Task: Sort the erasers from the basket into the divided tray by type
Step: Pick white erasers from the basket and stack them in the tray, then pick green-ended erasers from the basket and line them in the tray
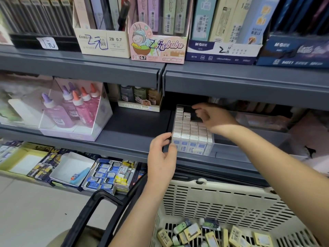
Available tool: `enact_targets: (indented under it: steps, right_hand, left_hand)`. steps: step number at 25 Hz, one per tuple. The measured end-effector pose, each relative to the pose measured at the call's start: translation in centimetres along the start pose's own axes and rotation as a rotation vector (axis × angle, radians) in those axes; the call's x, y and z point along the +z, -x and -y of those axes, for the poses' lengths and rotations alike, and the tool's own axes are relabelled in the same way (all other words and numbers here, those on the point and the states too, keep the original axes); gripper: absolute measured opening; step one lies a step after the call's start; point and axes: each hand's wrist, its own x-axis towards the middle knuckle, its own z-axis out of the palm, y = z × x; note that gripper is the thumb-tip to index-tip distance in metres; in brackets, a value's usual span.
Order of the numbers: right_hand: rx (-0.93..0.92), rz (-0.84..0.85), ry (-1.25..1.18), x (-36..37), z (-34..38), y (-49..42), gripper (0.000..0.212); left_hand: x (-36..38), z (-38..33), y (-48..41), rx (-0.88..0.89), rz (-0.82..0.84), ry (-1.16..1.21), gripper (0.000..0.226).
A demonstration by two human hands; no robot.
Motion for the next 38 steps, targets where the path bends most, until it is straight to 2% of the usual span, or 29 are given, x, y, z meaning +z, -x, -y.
enact_targets:
  steps: [2,4,7,9,11,13,16,18,20,22,24,26,28,30,32,34,38]
  right_hand:
    - [-0.067,-0.104,-0.133,-1.1,0.1,4.2,0.03]
    - [-0.148,-0.209,-0.249,-1.6,0.1,9.9,0.025]
    - [-0.075,-0.129,-0.431,0.8,-1.7,17.8,0.025]
    - [0.02,0.05,-0.318,4.1,-3.7,21.4,0.018]
    - [0.069,0.227,-0.129,7.6,-6.3,23.4,0.014]
    - [0.129,0.374,0.042,10.7,-8.8,24.5,0.017]
    - [0.168,0.488,0.198,13.7,-10.4,25.3,0.031]
    - [0.167,0.528,0.248,15.3,-10.4,25.8,0.038]
    - [0.147,0.54,0.314,16.4,-9.8,26.0,0.031]
    - [0.16,0.513,0.279,17.1,-8.9,25.8,0.022]
    - [0.239,0.461,0.051,17.4,-7.8,25.2,0.018]
    - [0.287,0.419,-0.195,17.7,-6.8,24.3,0.017]
    - [0.314,0.407,-0.334,18.3,-6.2,23.7,0.018]
    - [0.304,0.453,-0.271,18.7,-5.7,23.7,0.022]
    - [0.174,0.543,0.055,19.9,-5.7,24.2,0.032]
    - [0.077,0.544,0.273,20.5,-5.5,24.5,0.03]
    - [0.233,0.404,0.112,19.6,-5.8,24.6,0.013]
  left_hand:
    - [-0.1,-0.2,1.6,0.066,-0.07,0.023,0.024]
    - [0.0,-0.2,3.9,0.051,-0.057,0.074,0.015]
    - [0.7,0.5,7.3,-0.035,0.192,-0.01,0.013]
    - [1.8,2.2,9.1,-0.097,0.348,-0.155,0.012]
    - [2.7,4.5,10.4,-0.163,0.42,-0.33,0.009]
    - [2.9,7.1,11.5,-0.267,0.45,-0.447,0.011]
    - [2.0,10.3,12.3,-0.434,0.459,-0.534,0.013]
    - [1.6,11.5,12.3,-0.479,0.44,-0.577,0.01]
    - [1.7,11.9,12.4,-0.524,0.458,-0.552,0.01]
    - [2.1,11.8,12.8,-0.609,0.49,-0.519,0.011]
    - [2.4,11.5,13.2,-0.696,0.515,-0.457,0.017]
    - [2.4,11.2,13.3,-0.841,0.529,-0.245,0.028]
    - [1.9,11.2,13.5,-0.946,0.494,-0.116,0.03]
    - [0.9,11.5,13.4,-0.975,0.404,-0.147,0.028]
    - [0.0,11.9,13.2,-1.009,0.299,-0.142,0.025]
    - [-0.5,12.3,12.9,-1.064,0.24,-0.07,0.024]
    - [-0.8,13.1,13.4,-1.116,0.238,0.025,0.008]
